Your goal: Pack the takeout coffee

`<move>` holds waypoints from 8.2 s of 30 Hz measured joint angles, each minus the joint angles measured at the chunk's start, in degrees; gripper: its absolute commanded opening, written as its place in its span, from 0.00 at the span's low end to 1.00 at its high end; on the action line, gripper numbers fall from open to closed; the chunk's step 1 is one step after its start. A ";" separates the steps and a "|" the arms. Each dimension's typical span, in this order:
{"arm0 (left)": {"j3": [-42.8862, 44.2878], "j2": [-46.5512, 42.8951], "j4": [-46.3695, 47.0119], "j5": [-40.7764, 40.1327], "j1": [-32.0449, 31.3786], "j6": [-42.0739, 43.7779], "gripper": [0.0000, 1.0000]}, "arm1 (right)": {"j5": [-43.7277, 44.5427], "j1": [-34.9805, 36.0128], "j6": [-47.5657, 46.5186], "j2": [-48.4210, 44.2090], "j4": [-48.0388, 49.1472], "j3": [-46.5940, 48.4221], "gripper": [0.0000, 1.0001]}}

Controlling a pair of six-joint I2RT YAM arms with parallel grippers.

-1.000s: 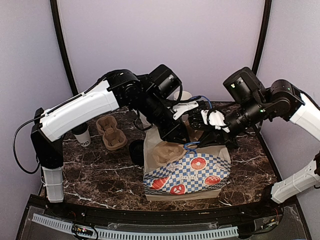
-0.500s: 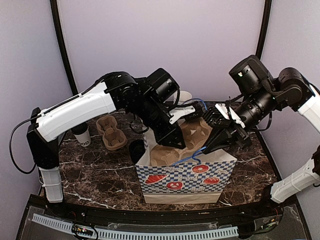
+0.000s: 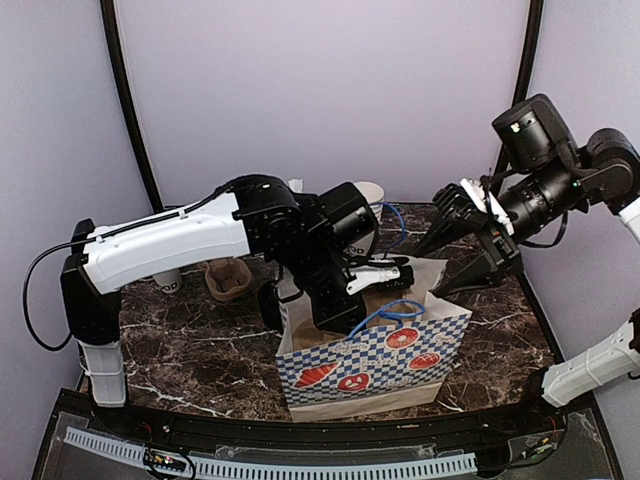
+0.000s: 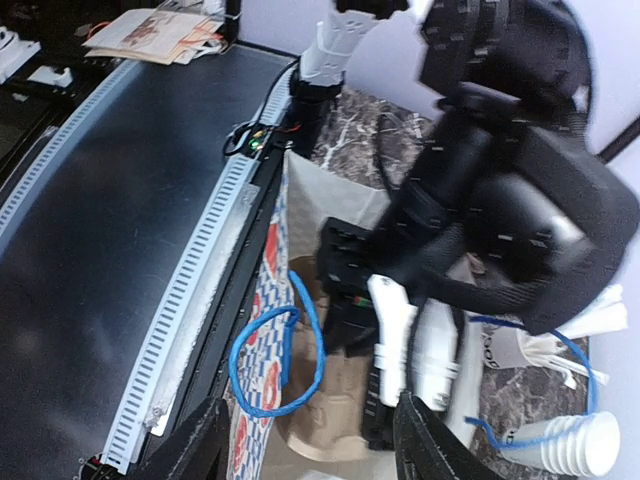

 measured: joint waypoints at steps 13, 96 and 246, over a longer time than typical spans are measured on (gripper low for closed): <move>-0.17 2.73 -0.92 -3.58 -1.99 -1.27 0.17 | 1.25 -12.07 0.39 -6.86 0.85 1.44 0.59; -32.11 -37.22 12.24 -17.33 16.13 -24.39 0.64 | -0.07 -19.74 5.79 10.34 13.29 -5.90 0.58; 17.29 13.99 22.32 11.32 12.72 9.46 0.29 | -1.95 -38.75 9.68 -11.93 15.32 -19.08 0.63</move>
